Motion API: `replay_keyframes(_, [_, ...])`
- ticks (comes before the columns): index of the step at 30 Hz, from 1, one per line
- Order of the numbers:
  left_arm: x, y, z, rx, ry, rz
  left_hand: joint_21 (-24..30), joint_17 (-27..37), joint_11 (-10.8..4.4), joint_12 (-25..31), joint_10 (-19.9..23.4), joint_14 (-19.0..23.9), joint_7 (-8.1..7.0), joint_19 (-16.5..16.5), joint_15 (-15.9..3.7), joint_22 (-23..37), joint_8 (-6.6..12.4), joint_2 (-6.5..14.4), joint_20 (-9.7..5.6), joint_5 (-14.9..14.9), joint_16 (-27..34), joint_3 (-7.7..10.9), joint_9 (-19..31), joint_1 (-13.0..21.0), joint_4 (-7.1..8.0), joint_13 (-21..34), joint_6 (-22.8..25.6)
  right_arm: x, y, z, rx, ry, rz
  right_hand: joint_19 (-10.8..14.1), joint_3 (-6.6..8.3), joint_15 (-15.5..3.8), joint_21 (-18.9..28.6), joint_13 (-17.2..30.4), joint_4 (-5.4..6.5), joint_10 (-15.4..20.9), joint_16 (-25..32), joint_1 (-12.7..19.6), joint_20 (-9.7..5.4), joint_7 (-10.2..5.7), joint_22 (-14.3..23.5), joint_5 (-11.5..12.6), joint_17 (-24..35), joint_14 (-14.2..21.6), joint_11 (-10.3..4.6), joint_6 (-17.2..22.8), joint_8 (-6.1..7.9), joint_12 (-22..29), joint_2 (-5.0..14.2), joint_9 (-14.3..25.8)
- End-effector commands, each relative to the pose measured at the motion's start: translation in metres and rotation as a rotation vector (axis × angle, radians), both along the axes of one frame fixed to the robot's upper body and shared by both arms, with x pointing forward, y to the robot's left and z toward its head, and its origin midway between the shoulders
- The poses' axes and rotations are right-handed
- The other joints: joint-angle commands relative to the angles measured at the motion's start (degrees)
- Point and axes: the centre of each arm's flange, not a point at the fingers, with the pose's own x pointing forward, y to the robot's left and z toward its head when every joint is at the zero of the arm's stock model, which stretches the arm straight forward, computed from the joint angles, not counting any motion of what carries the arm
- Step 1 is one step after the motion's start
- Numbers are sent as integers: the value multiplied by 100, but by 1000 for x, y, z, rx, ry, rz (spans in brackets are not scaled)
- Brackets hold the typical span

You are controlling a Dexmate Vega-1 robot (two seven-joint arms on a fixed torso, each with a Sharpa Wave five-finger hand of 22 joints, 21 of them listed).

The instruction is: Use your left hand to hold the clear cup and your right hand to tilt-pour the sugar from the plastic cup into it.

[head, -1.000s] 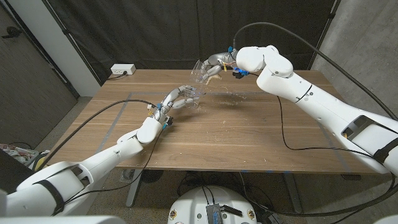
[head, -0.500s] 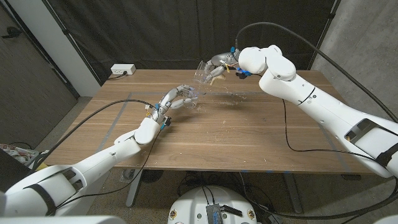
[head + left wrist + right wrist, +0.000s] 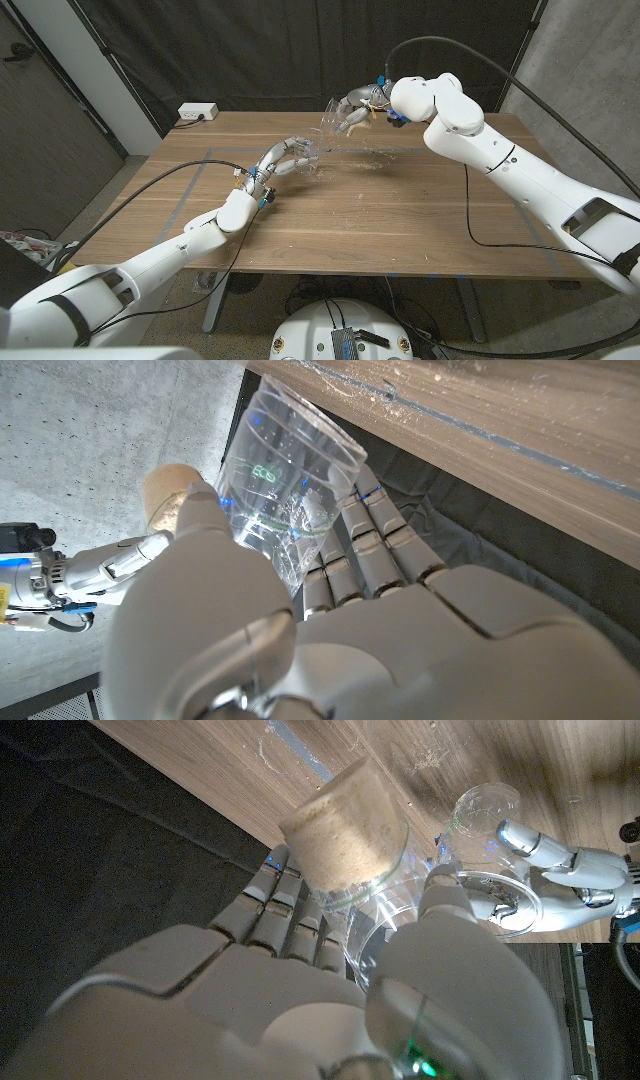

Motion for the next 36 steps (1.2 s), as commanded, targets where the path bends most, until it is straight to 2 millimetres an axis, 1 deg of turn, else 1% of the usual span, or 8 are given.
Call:
replay_keyframes(1, [2, -3, 2, 5, -1, -6, 54, 24, -3, 9, 44, 33, -15, -19, -757, 3, 28, 53, -396, -28, -19, -36, 2, 10, 8, 18, 40, -7, 8, -19, -67, -27, -33, 22, 39, -1047, -23, 18, -19, 40, -12, 23, 6, -100, 10, -5, 22, 48, 8, 116, 20, -18, 52, 24])
replay_keyframes(8, [5, -7, 2, 8, -1, -17, 59, 35, -6, -4, 42, 32, -8, -36, -749, -2, 27, 65, -389, -33, -36, -51, 1, 20, 11, 9, 33, -8, 20, -26, -116, -34, -41, 24, 43, -1044, -26, 26, -24, 46, -29, 17, 7, -101, 4, -6, 30, 51, 6, 129, 20, -27, 53, 24])
replay_keyframes(19, [8, -8, 2, 10, 4, -25, 78, 52, 4, -7, 63, 57, -7, -37, -744, -9, 38, 71, -396, -40, -53, -81, 3, 40, 11, 7, 50, -10, 36, -22, -187, -43, -56, 21, 50, -1045, -30, 36, -23, 54, -46, 4, 6, -104, -2, -6, 41, 64, 4, 145, 20, -38, 62, 25])
replay_keyframes(24, [12, -9, -3, 3, 8, -36, 84, 56, -9, -7, 60, 63, -6, -31, -735, -11, 40, 73, -399, -42, -57, -87, 7, 46, 10, 13, 47, -15, 41, -19, -210, -38, -63, 19, 51, -1046, -32, 40, -23, 61, -54, -3, 5, -104, -4, -7, 44, 65, 4, 145, 17, -40, 62, 25])
replay_keyframes(29, [17, -11, -9, -2, 7, -51, 94, 63, -8, -9, 73, 80, -8, -25, -747, -14, 48, 76, -410, -43, -61, -96, 9, 68, 3, 11, 61, -16, 41, -16, -222, -18, -73, 24, 53, -1043, -31, 43, -17, 61, -58, -15, 4, -105, -7, -7, 50, 77, -8, 154, 18, -47, 71, 25])
replay_keyframes(34, [24, -13, -16, -8, 9, -70, 99, 68, -12, -7, 79, 94, -3, -33, -739, -16, 53, 89, -395, -43, -65, -96, 17, 91, -3, 17, 58, -15, 36, -10, -250, 12, -87, 27, 56, -1046, -31, 47, -24, 67, -65, -13, 5, -104, -9, -8, 55, 79, -7, 154, 15, -50, 69, 25])
replay_keyframes(36, [27, -16, -18, -3, 11, -76, 98, 73, 10, -12, 77, 94, 14, -46, -740, -16, 57, 113, -384, -39, -69, -88, 25, 110, -5, 12, 55, -14, 33, -5, -268, 23, -94, 30, 57, -1046, -31, 49, -25, 67, -69, -15, 2, -120, -10, -8, 58, 82, 4, 156, 14, -53, 69, 26])
